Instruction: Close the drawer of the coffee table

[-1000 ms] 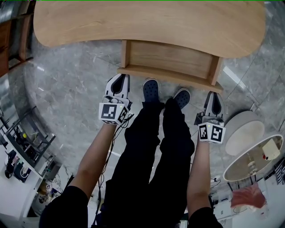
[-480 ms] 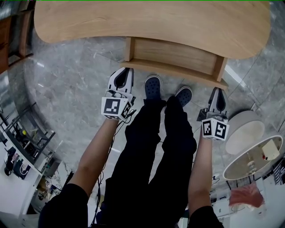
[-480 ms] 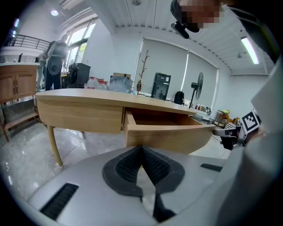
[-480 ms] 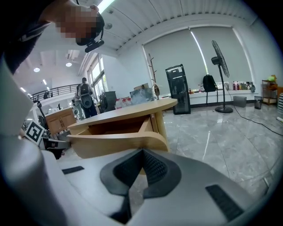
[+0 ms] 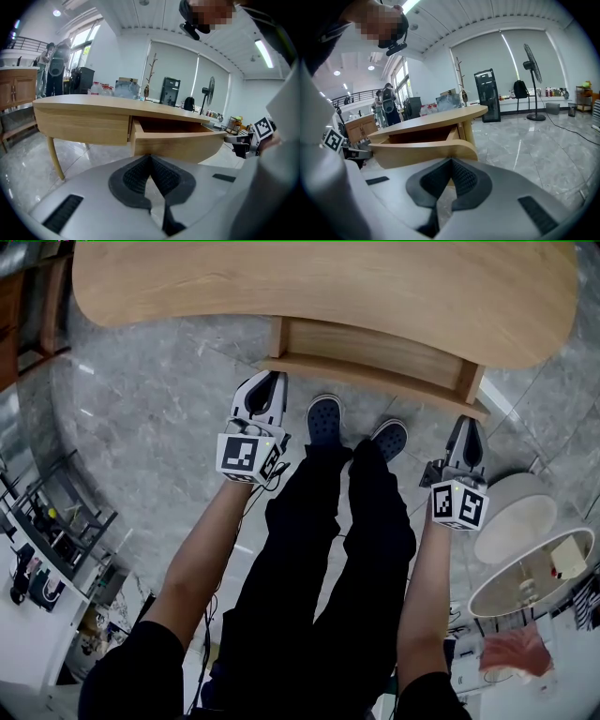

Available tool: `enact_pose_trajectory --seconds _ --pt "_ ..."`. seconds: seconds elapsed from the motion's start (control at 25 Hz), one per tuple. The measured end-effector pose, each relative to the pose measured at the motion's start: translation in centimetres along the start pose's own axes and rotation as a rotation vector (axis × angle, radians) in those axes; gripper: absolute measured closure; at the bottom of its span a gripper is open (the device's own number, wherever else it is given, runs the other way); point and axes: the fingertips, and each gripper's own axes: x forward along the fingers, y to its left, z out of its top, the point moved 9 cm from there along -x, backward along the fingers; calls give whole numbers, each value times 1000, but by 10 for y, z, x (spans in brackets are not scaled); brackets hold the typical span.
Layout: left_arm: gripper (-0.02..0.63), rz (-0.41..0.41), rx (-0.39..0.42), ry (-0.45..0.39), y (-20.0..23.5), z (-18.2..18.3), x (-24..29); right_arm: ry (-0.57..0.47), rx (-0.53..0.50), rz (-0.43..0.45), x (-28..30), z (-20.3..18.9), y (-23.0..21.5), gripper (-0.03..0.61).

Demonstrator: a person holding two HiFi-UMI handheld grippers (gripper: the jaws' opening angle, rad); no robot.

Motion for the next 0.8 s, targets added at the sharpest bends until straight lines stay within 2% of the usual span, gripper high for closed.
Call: enact_pose_trajectory --seconds 0.8 --pt "589 13 -17 -24 10 17 30 -11 -13 29 34 17 -8 552"
